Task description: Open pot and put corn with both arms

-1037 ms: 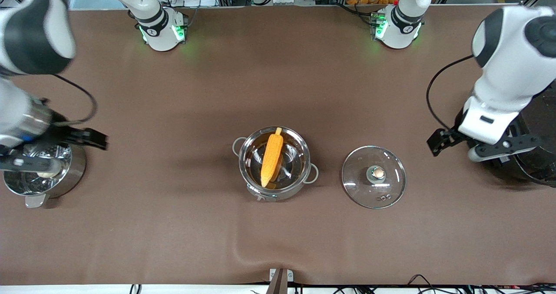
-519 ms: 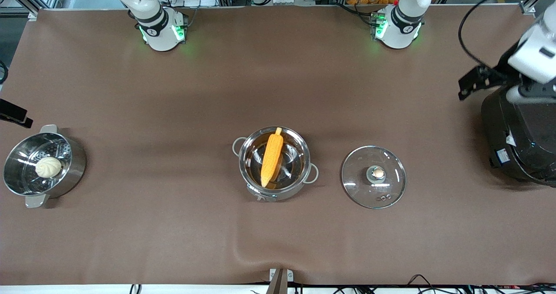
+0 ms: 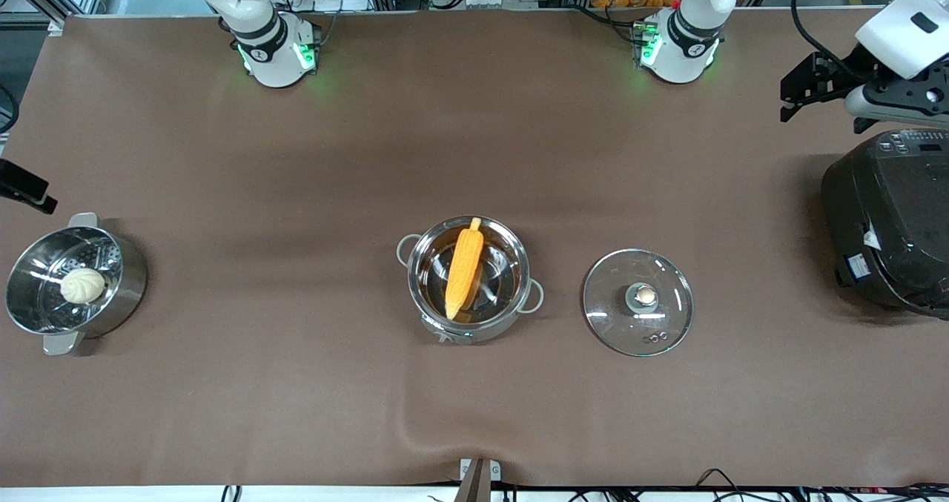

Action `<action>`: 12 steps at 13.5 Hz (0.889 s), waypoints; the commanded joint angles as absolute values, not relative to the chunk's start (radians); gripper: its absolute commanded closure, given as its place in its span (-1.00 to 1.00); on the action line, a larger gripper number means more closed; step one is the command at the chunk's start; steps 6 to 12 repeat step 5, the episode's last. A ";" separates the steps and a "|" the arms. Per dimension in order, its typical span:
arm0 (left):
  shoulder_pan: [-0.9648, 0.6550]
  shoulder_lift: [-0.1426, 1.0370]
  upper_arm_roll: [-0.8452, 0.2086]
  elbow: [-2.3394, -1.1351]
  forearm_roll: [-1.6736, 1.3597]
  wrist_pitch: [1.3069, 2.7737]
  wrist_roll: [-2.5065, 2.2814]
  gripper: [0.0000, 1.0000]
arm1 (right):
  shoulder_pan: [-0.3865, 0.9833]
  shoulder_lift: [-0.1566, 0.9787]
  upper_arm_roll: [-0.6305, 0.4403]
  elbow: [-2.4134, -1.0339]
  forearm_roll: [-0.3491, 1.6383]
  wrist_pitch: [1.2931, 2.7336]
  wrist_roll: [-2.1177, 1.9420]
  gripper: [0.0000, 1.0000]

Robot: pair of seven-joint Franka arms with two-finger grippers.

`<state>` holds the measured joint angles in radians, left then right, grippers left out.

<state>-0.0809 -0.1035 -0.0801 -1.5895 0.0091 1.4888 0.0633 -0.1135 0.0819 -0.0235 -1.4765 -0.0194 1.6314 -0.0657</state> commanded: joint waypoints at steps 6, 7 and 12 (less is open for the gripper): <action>-0.086 -0.092 -0.077 -1.555 -0.011 1.463 0.081 -1.00 | -0.137 0.018 -0.003 -1.545 -0.018 1.632 -0.048 -1.00; -0.086 -0.092 -0.077 -1.555 -0.011 1.463 0.081 -1.00 | -0.137 0.018 -0.003 -1.545 -0.018 1.632 -0.048 -1.00; -0.086 -0.092 -0.077 -1.555 -0.011 1.463 0.081 -1.00 | -0.137 0.018 -0.003 -1.545 -0.018 1.632 -0.048 -1.00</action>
